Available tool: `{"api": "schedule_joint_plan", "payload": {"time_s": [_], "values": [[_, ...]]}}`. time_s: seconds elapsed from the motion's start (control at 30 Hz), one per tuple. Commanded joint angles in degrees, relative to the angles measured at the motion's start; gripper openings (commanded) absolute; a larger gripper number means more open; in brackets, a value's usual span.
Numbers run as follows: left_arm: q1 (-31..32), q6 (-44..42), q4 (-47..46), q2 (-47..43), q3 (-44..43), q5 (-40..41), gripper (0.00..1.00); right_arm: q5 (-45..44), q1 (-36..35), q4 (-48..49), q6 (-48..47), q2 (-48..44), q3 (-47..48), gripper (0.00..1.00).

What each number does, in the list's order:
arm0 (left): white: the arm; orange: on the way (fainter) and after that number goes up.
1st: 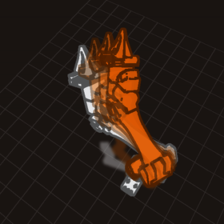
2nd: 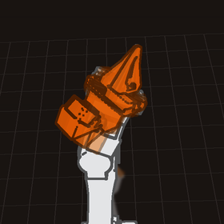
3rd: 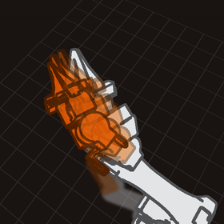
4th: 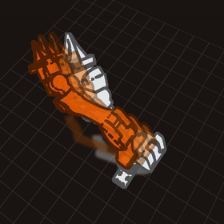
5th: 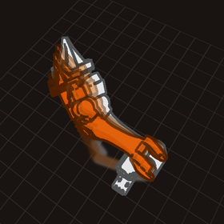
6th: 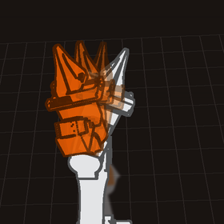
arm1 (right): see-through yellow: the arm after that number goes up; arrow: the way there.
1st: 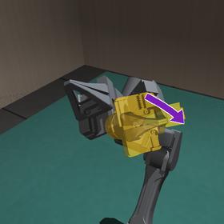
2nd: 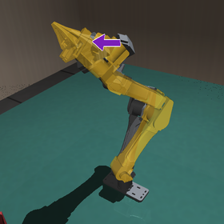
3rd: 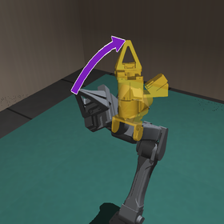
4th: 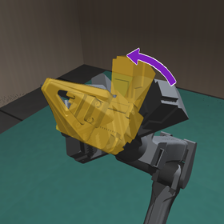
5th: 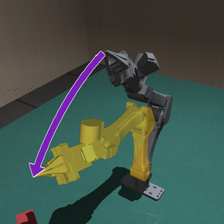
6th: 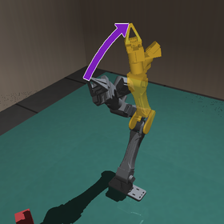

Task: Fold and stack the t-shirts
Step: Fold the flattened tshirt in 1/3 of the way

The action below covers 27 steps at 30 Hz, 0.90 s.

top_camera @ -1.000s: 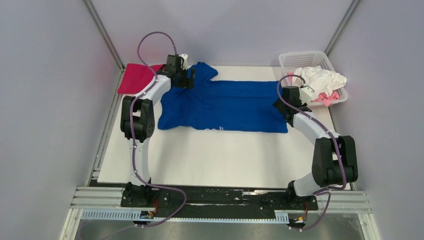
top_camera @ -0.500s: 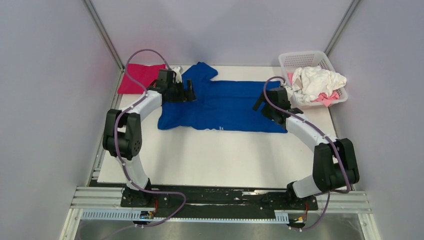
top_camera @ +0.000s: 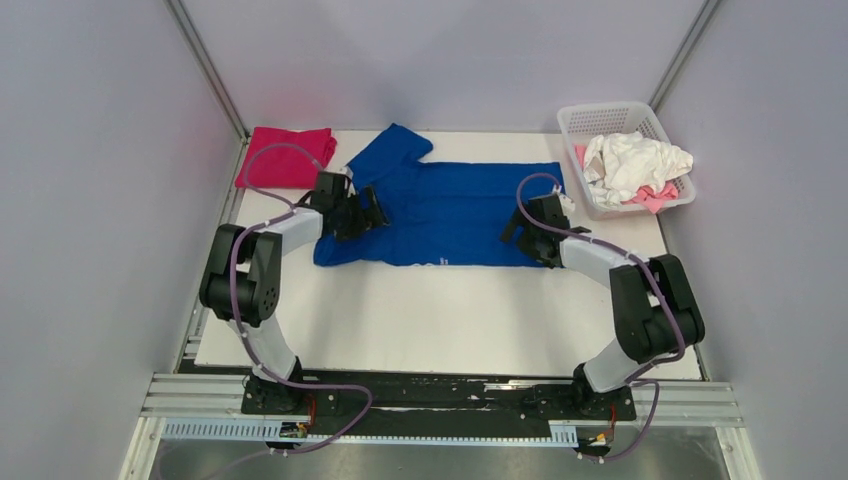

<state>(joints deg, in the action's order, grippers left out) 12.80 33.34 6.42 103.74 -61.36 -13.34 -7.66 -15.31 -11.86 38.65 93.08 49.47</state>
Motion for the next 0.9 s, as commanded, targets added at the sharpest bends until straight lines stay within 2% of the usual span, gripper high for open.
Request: {"api": "schedule_joint_plan", "payload": {"time_s": [0.0, 0.13, 0.3, 0.47, 0.67, 0.87], "values": [[1.11, 5.76, 8.31, -3.81, 6.71, 4.77, 1.0, -0.59, 0.2, -7.48, 5.11, -3.51, -9.14, 1.0], [3.63, 7.45, 13.48, -10.18, 11.15, 8.45, 1.0, 1.5, 0.3, -11.53, 8.48, -9.87, -14.02, 1.0], [10.1, 9.23, 17.8, -18.61, 16.35, 12.63, 1.0, 5.23, 0.31, -17.96, 11.53, -17.8, -18.63, 1.0], [15.23, 12.39, 21.46, -27.18, 22.44, 13.16, 1.0, 6.3, 0.3, -24.03, 14.55, -26.75, -22.38, 1.0], [16.77, 13.85, 23.47, -37.3, 25.89, 13.18, 1.0, 6.74, 0.17, -25.88, 16.11, -35.5, -24.4, 1.0], [16.82, 12.39, 20.07, -40.7, 22.53, 17.63, 1.0, 3.48, -0.05, -24.11, 12.88, -42.9, -21.9, 1.0]]}}
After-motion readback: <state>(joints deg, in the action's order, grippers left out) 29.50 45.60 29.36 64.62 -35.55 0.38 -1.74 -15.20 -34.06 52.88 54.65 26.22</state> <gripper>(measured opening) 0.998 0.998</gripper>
